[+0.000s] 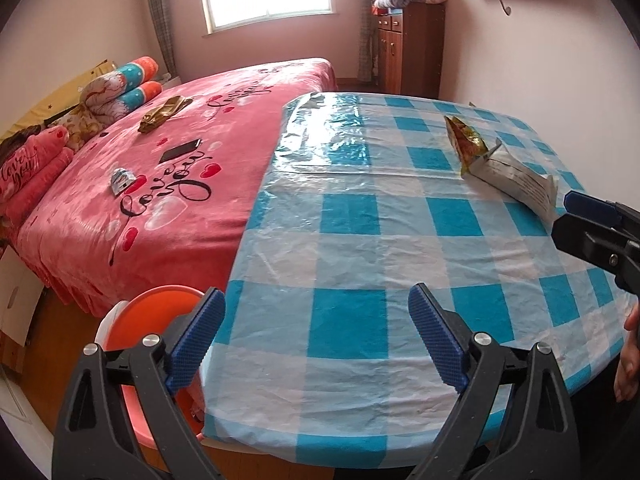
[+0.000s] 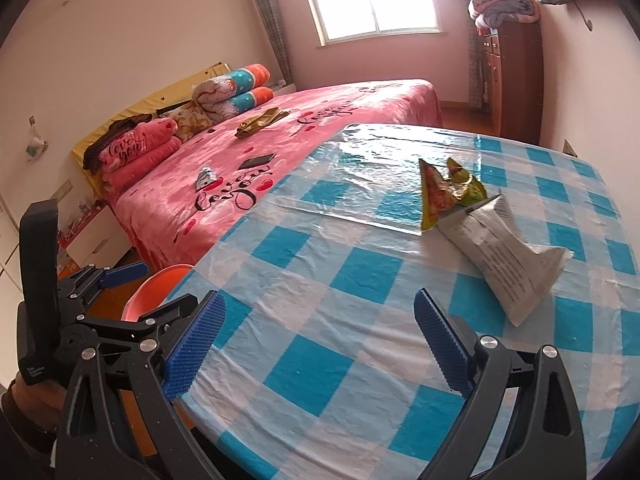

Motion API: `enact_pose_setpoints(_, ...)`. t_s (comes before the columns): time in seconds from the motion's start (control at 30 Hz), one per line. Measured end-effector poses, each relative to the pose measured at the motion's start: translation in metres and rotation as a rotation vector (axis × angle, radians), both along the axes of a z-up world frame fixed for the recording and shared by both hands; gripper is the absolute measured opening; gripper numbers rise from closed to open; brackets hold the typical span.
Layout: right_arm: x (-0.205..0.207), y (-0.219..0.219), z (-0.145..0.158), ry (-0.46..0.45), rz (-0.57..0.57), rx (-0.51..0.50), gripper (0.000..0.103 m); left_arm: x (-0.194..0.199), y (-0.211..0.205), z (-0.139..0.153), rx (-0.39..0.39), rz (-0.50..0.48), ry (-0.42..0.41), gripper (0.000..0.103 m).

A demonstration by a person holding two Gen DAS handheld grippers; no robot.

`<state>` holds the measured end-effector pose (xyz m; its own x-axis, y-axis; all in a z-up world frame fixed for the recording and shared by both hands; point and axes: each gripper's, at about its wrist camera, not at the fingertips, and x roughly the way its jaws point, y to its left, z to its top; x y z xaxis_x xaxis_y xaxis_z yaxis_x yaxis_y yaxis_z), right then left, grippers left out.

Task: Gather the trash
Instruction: 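Move both open tools back over the snack packet and paper bag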

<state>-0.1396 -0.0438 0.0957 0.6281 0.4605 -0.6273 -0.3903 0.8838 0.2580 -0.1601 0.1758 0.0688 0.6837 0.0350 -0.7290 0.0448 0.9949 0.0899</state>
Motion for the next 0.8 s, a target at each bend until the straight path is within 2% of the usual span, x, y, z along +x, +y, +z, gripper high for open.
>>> enact_pose_setpoints(0.63,0.001,-0.064,-0.013,0.011,-0.092,0.041,0.094,0.01,-0.05,-0.005,0.062,-0.081,0.031,0.093)
enact_pose_setpoints(0.8,0.005,-0.081,-0.021,0.023,-0.116,0.025,0.094,0.015,-0.065,-0.008,0.072,-0.106,0.043,0.093)
